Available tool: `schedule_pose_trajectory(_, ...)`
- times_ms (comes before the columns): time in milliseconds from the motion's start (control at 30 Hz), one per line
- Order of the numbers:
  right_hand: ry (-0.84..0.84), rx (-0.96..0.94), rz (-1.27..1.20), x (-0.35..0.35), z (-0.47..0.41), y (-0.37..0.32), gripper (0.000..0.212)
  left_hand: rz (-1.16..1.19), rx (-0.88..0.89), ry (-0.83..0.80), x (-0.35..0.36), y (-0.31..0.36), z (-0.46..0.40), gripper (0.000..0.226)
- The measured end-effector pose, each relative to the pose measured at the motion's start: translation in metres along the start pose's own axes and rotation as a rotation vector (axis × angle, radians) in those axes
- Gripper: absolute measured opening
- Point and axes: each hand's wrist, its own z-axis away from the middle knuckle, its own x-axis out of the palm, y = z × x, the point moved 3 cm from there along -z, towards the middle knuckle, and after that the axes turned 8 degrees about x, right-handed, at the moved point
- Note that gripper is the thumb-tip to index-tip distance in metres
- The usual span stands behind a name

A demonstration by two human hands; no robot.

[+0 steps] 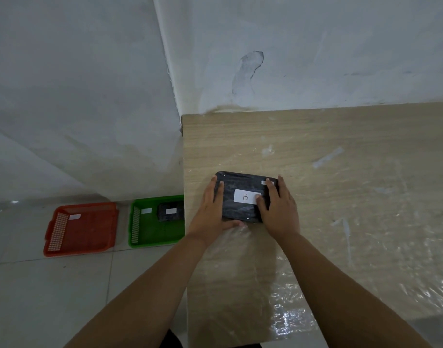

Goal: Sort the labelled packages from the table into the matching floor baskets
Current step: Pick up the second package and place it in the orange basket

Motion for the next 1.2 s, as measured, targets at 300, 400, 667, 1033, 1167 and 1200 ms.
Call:
schedule_pose_trajectory(300,0.131,0.020,-0.043,-0.011,0.020,-0.020,0.037,-0.060,0.005,-0.009,-0.015,-0.006,-0.031,0.105)
schedule_pose_trajectory(400,0.108,0.017,-0.028,-0.013,0.021,-0.031,0.042,-0.100,0.025,-0.006,-0.032,-0.015,-0.038,0.103)
schedule_pose_trajectory(667,0.053,0.021,-0.085,-0.007,0.033,-0.111,0.046,-0.118,0.021,0.085,-0.119,-0.069,-0.006,0.102)
schedule_pose_trajectory(1033,0.096,-0.098,-0.185,0.051,0.073,-0.281,0.043,-0.180,-0.014,0.198,-0.247,-0.188,0.074,0.099)
schedule_pose_trajectory(1167,0.069,-0.122,-0.198,0.077,0.086,-0.320,0.041,-0.170,-0.033,0.231,-0.275,-0.225,0.097,0.099)
schedule_pose_trajectory(1200,0.057,-0.127,-0.194,0.083,0.087,-0.327,0.042,-0.168,-0.041,0.237,-0.280,-0.234,0.102,0.099)
